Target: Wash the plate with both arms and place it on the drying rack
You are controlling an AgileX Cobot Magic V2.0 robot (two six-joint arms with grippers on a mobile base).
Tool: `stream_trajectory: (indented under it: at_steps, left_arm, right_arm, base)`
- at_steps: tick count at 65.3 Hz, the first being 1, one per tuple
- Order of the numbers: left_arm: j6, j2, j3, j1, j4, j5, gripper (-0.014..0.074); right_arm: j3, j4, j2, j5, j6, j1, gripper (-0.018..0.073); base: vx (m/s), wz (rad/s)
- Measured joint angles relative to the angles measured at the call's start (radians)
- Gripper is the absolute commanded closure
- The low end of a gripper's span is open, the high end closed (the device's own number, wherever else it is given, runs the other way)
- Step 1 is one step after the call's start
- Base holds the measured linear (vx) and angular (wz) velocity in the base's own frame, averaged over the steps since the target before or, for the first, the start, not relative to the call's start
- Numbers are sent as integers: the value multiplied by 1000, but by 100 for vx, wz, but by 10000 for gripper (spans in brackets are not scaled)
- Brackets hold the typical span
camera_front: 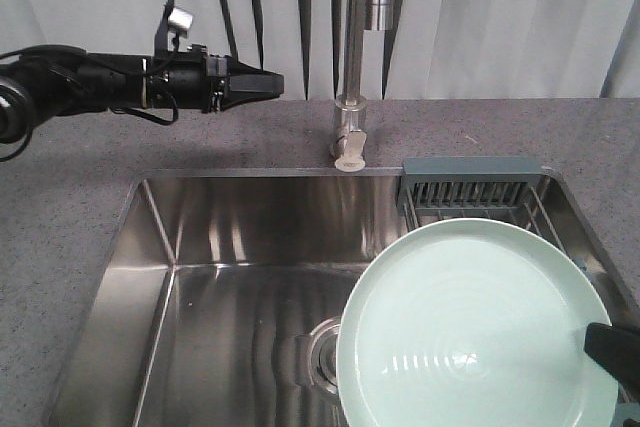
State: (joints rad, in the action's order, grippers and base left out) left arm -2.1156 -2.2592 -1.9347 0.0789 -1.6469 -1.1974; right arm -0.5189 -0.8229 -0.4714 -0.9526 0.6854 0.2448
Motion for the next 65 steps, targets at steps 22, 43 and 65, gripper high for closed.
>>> stream_trajectory:
  at_steps: [22,43,65]
  left_arm:
    - [0,205,8,-102,-123,-17,604]
    - [0,492,134,-231,-123,-33,604]
    - [0,920,519,-377,-123,-37,604]
  right_arm:
    - [0,0,0,0,0,0,561]
    - [0,0,0,0,0,0,561]
    - [0,0,0,0,0,0,561]
  base:
    - [0,0]
    - [0,0]
    - [0,0]
